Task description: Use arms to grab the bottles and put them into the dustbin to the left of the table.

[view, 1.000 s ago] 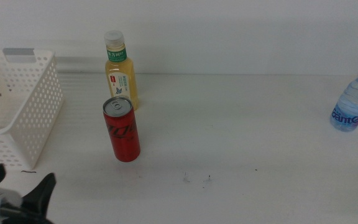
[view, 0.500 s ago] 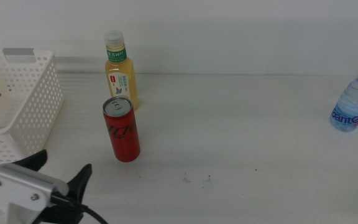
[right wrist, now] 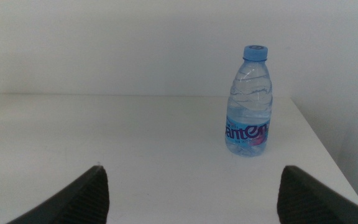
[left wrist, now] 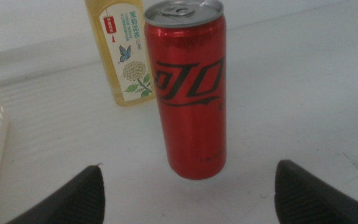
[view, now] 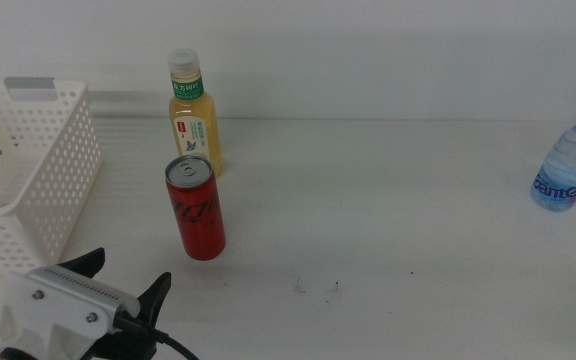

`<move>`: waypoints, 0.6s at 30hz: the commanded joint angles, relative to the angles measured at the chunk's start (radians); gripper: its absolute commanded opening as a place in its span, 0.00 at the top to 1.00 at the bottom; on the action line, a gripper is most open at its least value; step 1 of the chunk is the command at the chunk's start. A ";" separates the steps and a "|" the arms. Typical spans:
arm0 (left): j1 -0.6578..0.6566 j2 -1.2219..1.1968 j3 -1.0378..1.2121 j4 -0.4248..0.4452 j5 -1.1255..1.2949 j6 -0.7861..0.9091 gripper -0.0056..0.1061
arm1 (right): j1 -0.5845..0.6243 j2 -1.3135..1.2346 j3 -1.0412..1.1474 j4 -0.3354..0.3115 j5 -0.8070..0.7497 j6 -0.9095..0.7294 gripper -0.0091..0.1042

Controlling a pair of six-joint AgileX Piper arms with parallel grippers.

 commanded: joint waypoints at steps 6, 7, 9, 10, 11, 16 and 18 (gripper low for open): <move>-0.001 0.035 0.002 0.000 -0.066 -0.011 0.11 | 0.001 -0.005 0.003 -0.008 -0.010 -0.004 0.10; -0.001 0.035 0.002 0.002 -0.066 -0.011 0.11 | 0.001 -0.005 0.003 -0.008 -0.010 -0.004 0.10; -0.001 0.035 0.002 0.005 -0.066 -0.011 0.11 | 0.001 -0.005 0.003 -0.008 -0.010 -0.004 0.10; -0.001 0.035 0.002 0.004 -0.066 -0.017 0.11 | 0.001 -0.005 0.003 -0.008 -0.010 -0.004 0.10; -0.001 0.035 0.002 0.004 -0.066 -0.037 0.11 | 0.001 -0.005 0.003 -0.008 -0.010 -0.004 0.10; -0.001 0.035 0.002 0.002 -0.066 -0.037 0.11 | 0.001 -0.005 0.003 -0.008 -0.010 -0.004 0.10; -0.001 0.035 0.002 -0.011 -0.080 -0.034 0.11 | 0.001 -0.005 0.003 -0.008 -0.010 -0.004 0.10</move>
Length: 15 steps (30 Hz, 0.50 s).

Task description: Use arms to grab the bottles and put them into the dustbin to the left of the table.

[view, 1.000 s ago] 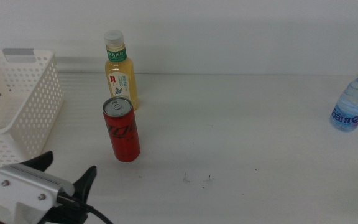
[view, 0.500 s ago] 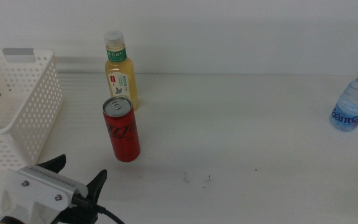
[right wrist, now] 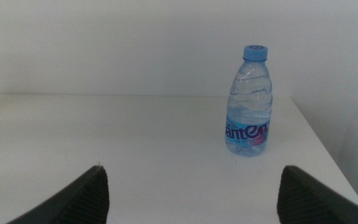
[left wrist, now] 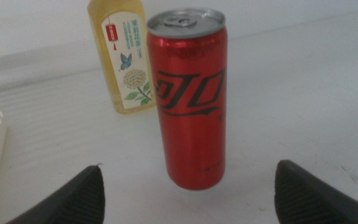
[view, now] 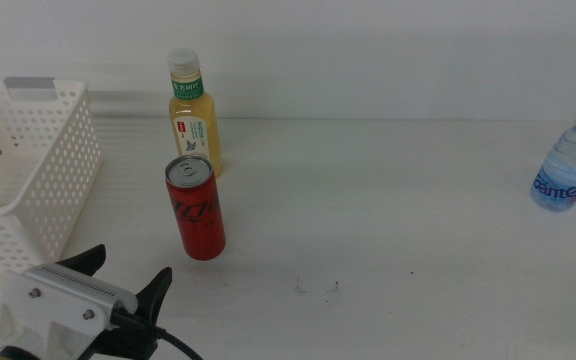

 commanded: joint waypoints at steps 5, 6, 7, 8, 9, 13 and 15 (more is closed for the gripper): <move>-0.001 0.003 0.002 -0.045 -0.024 -0.066 0.11 | 0.001 -0.005 0.003 -0.008 -0.010 -0.004 0.10; -0.001 0.003 0.002 -0.045 -0.013 -0.074 0.11 | 0.001 -0.005 0.003 -0.008 -0.010 -0.004 0.10; -0.001 0.003 0.002 -0.045 0.001 -0.069 0.11 | 0.001 -0.005 0.003 -0.008 -0.010 -0.004 0.10; -0.001 0.003 0.002 -0.045 0.015 -0.055 0.11 | 0.001 -0.005 0.003 -0.008 -0.010 -0.004 0.10; -0.001 0.003 -0.004 -0.045 0.027 -0.045 0.11 | 0.001 -0.005 0.003 -0.008 -0.010 -0.004 0.10; -0.001 0.003 -0.064 -0.045 0.086 -0.030 0.11 | 0.001 -0.005 0.003 -0.008 -0.010 -0.004 0.10; -0.001 0.008 -0.081 -0.043 0.096 -0.030 0.11 | 0.001 -0.005 0.003 -0.008 -0.010 -0.004 0.10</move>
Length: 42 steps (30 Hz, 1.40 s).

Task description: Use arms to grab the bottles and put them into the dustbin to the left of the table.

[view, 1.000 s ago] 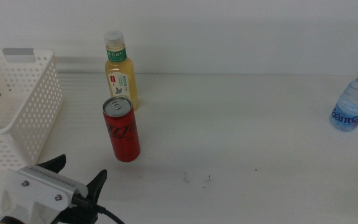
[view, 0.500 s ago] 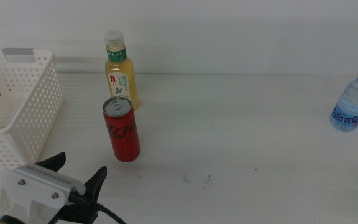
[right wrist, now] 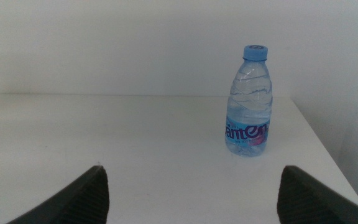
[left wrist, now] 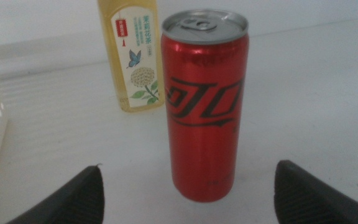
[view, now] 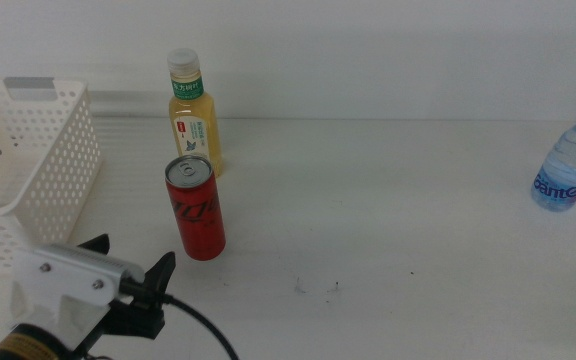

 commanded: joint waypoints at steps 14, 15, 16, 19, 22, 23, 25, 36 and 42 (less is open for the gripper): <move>-0.001 0.295 -0.117 0.057 -0.185 -0.062 0.11 | 0.001 -0.005 0.003 -0.008 -0.010 -0.004 0.10; -0.001 0.299 -0.129 0.066 -0.185 -0.062 0.11 | 0.001 -0.005 0.003 -0.008 -0.010 -0.004 0.10; -0.001 0.307 -0.141 0.071 -0.185 -0.062 0.11 | 0.001 -0.005 0.003 -0.008 -0.010 -0.004 0.10; -0.001 0.307 -0.177 0.071 -0.177 -0.058 0.11 | 0.001 -0.005 0.003 -0.008 -0.010 -0.004 0.10; -0.001 0.314 -0.221 0.070 -0.113 -0.051 0.11 | 0.001 -0.005 0.003 -0.008 -0.010 -0.004 0.10; -0.001 0.320 -0.237 0.068 -0.096 -0.051 0.11 | 0.001 -0.005 0.003 -0.008 -0.010 -0.004 0.10; -0.001 0.337 -0.261 0.068 -0.091 -0.051 0.11 | 0.001 -0.005 0.003 -0.008 -0.010 -0.004 0.10; 0.049 0.416 -0.349 0.143 -0.081 -0.065 0.11 | 0.001 -0.005 0.003 -0.008 -0.010 -0.004 0.10; 0.049 0.473 -0.405 0.138 -0.074 -0.072 0.11 | 0.001 -0.005 0.003 -0.008 -0.010 -0.004 0.10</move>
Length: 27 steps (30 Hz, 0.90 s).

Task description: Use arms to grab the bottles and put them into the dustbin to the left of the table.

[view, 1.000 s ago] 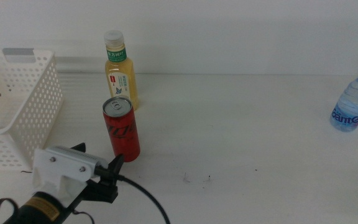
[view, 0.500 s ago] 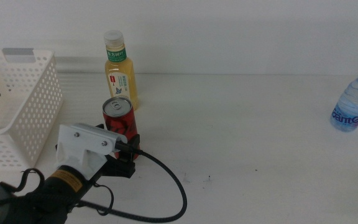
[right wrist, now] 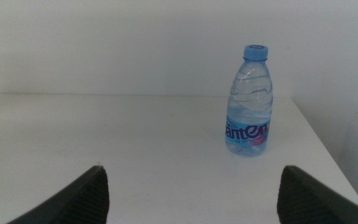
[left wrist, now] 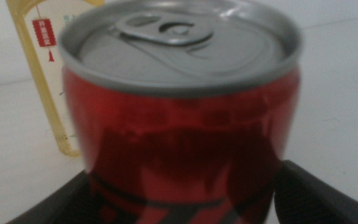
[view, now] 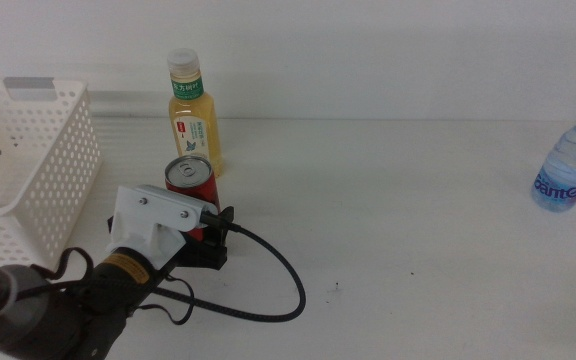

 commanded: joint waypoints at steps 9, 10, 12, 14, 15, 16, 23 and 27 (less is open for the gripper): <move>0.001 0.087 -0.100 -0.028 -0.010 -0.017 0.11 | 0.001 -0.005 0.003 -0.008 -0.010 -0.004 0.10; 0.001 0.097 -0.109 -0.029 -0.010 -0.015 0.11 | 0.001 -0.005 0.003 -0.008 -0.010 -0.004 0.10; 0.001 0.108 -0.120 -0.035 -0.014 -0.017 0.11 | 0.001 -0.005 0.003 -0.008 -0.010 -0.004 0.10; 0.001 0.118 -0.128 -0.037 -0.019 -0.017 0.11 | 0.001 -0.005 0.003 -0.008 -0.010 -0.004 0.10; 0.001 0.120 -0.131 -0.044 -0.018 -0.017 0.11 | 0.001 -0.005 0.003 -0.008 -0.010 -0.004 0.10; 0.001 0.120 -0.131 -0.044 -0.022 -0.017 0.12 | 0.001 -0.005 0.003 -0.008 -0.010 -0.004 0.10; 0.001 0.120 -0.131 -0.021 -0.027 -0.007 0.38 | 0.001 -0.005 0.003 -0.008 -0.010 -0.004 0.10; 0.001 0.113 -0.129 -0.007 -0.036 0.044 0.56 | 0.001 -0.005 0.003 -0.008 -0.010 -0.004 0.10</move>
